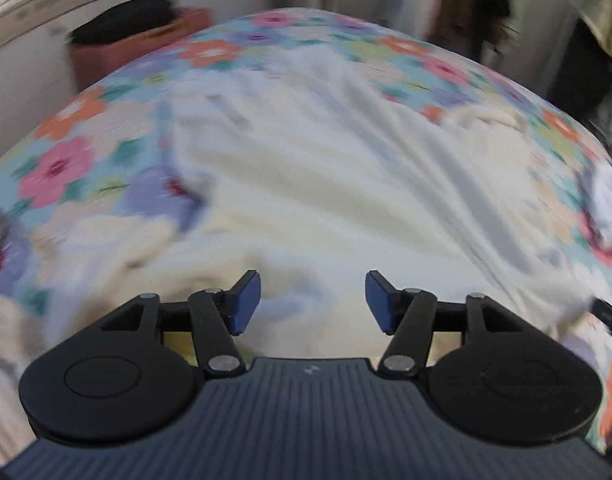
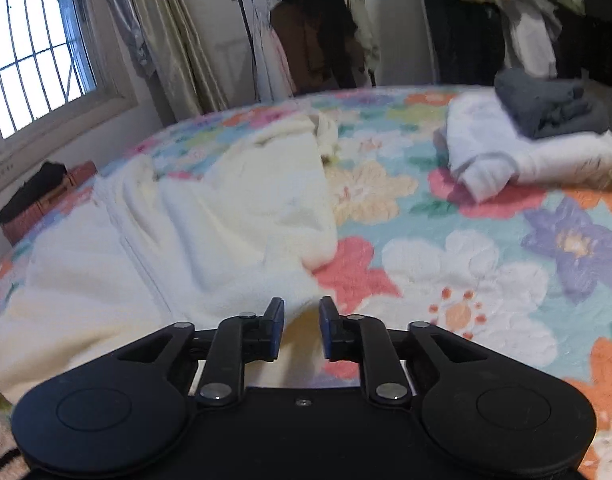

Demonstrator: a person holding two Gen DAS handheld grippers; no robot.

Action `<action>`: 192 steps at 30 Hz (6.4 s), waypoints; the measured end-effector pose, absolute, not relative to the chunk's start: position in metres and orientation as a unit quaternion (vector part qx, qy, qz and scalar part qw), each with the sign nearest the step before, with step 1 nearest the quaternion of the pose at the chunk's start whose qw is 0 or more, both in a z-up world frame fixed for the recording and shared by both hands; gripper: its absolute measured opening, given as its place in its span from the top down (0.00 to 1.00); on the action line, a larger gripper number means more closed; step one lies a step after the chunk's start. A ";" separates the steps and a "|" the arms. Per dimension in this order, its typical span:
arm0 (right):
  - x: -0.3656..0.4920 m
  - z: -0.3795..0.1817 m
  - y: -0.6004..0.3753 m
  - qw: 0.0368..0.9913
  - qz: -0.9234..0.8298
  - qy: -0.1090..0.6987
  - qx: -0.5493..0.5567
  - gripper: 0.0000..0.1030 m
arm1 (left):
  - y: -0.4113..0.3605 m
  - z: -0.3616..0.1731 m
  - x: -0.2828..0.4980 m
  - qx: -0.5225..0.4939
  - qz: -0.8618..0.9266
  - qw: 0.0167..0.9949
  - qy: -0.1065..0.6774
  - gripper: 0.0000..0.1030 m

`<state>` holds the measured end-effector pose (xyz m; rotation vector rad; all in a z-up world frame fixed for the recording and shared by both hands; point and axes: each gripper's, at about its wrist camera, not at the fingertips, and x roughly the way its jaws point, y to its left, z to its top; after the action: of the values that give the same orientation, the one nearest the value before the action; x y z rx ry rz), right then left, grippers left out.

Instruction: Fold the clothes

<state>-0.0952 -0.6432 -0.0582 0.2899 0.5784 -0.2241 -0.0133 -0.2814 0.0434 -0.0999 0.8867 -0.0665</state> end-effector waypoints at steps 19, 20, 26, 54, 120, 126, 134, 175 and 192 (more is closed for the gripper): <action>-0.076 -0.075 -0.553 0.902 0.150 0.372 0.161 0.38 | -0.162 -0.025 -0.031 0.124 0.022 0.879 0.460 0.17; -0.072 -0.078 -0.550 0.903 0.146 0.372 0.159 0.38 | -0.164 -0.030 -0.030 0.135 0.029 0.879 0.457 0.15; -0.059 -0.093 -0.543 0.927 0.090 0.336 0.143 0.61 | -0.139 -0.054 -0.002 0.078 0.052 0.885 0.455 0.37; -0.112 -0.075 -0.578 0.905 0.111 0.385 0.142 0.93 | -0.036 -0.018 -0.043 -0.188 0.078 0.867 0.455 0.38; -0.116 -0.099 -0.583 0.905 0.084 0.388 0.152 0.83 | -0.082 0.069 -0.093 0.228 0.322 0.879 0.267 0.87; -0.116 -0.097 -0.582 0.907 0.085 0.389 0.138 0.83 | -0.061 0.052 -0.097 0.151 0.294 0.882 0.337 0.84; -0.118 -0.099 -0.574 0.905 0.083 0.402 0.107 0.73 | -0.138 0.069 -0.074 0.137 0.163 0.921 0.327 0.28; 0.103 -0.103 -0.757 0.882 -0.012 0.382 0.277 0.38 | -0.420 -0.081 0.229 -0.011 -0.213 0.866 0.451 0.11; 0.095 -0.034 -0.704 0.964 -0.133 0.227 0.032 0.90 | -0.418 -0.079 0.246 -0.065 -0.253 0.871 0.415 0.11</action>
<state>0.0951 -0.7038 -0.0343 0.0646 0.4585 -0.2692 0.2465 -0.4180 -0.0792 -0.1369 0.8685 -0.5291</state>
